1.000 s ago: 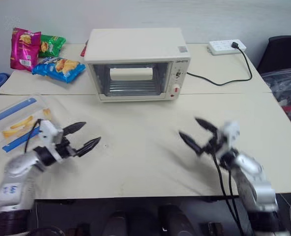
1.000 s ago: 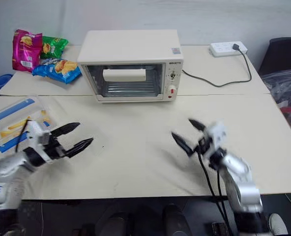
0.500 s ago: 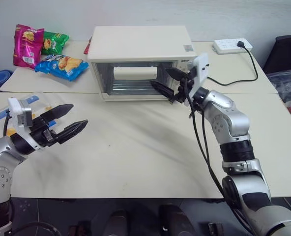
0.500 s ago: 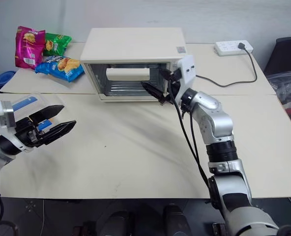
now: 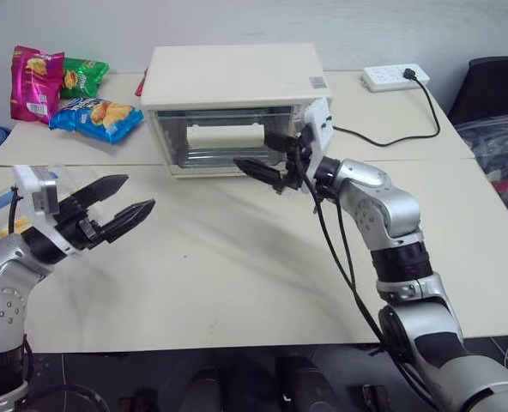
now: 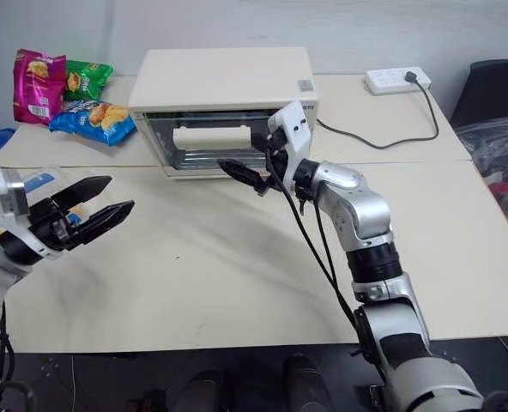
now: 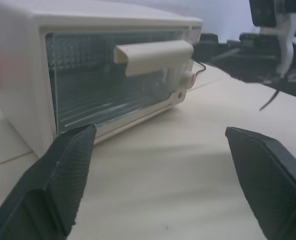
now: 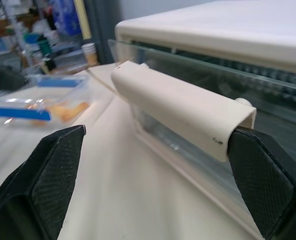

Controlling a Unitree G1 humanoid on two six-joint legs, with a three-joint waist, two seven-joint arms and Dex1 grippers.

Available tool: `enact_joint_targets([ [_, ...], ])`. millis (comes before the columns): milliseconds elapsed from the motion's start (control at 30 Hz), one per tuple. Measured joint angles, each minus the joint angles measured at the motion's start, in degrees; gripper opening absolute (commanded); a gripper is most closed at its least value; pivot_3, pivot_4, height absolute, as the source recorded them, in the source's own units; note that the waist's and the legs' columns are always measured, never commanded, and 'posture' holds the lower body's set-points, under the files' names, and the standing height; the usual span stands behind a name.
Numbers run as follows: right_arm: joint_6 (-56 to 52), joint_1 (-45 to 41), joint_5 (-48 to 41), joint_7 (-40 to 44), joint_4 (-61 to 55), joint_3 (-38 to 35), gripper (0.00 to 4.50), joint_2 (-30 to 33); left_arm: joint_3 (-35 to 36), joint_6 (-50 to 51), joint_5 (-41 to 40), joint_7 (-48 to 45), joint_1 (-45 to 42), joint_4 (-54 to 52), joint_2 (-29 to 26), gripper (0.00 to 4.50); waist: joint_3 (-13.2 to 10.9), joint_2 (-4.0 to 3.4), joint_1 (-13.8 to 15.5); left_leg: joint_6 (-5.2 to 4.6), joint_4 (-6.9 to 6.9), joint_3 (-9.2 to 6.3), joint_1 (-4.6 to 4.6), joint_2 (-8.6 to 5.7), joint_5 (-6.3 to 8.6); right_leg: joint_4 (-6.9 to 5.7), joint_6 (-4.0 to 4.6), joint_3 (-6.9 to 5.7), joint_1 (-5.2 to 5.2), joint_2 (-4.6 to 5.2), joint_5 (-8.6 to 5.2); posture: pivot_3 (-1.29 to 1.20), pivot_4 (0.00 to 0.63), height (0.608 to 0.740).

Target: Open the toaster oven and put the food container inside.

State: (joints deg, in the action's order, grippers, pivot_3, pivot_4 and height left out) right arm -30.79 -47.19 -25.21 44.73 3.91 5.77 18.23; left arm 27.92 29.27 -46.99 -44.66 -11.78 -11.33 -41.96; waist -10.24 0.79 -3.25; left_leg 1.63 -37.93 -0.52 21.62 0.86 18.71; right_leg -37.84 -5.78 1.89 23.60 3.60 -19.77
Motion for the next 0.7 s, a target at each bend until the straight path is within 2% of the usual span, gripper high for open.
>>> enact_joint_targets([
  [200, 1.63, 8.31, 2.59, 6.33, -6.09, 5.13, 4.50, 4.56, 1.12, 0.13, -1.17, 1.80, -11.55, 10.48, -0.07, 1.76, 0.00, 0.03, -0.27, 0.00, -0.09, 0.16, -0.03, -0.01, 0.00, -0.02, -0.01, 0.01, 0.05, -0.05, 0.00, 0.00, 0.150, 0.740],
  [300, 3.14, 8.31, 3.74, 6.97, -6.07, 5.10, 4.50, 4.67, -3.30, -2.52, 3.97, -0.17, -18.38, 18.67, -1.12, 0.83, 0.00, 0.03, -0.01, 0.04, -0.09, 0.20, -0.07, -0.04, -0.03, -0.02, -0.01, -0.07, 0.07, -0.07, 0.00, 0.00, 0.150, 0.740],
  [400, 5.22, 8.00, 5.17, 7.75, -5.78, 5.30, 4.50, 4.70, -8.85, -6.58, 9.63, -2.51, -25.17, 27.56, 0.66, 0.03, 0.01, 0.03, 0.10, 0.05, -0.08, 0.25, -0.06, -0.06, -0.03, -0.08, -0.03, -0.18, 0.06, -0.08, 0.02, 0.00, 0.150, 0.740],
  [533, 7.12, 7.97, 6.20, 8.72, -5.40, 5.52, 4.50, 4.54, -15.95, -11.60, 16.05, -8.89, -28.46, 36.79, 2.90, 0.03, 0.01, 0.03, -0.32, 0.04, -0.05, 0.34, -0.06, -0.09, -0.02, -0.07, -0.04, -0.15, 0.19, -0.10, 0.02, 0.00, 0.150, 0.740],
  [700, 7.05, 10.53, 6.31, 9.40, -5.93, 5.56, 4.50, 4.90, -18.77, -15.81, 20.49, -12.72, -30.52, 41.27, 4.33, 0.03, -0.01, 0.05, -0.09, 0.04, -0.12, 0.30, -0.01, -0.08, -0.02, -0.11, -0.06, -0.16, 0.23, -0.06, 0.03, 0.00, 0.150, 0.740],
])
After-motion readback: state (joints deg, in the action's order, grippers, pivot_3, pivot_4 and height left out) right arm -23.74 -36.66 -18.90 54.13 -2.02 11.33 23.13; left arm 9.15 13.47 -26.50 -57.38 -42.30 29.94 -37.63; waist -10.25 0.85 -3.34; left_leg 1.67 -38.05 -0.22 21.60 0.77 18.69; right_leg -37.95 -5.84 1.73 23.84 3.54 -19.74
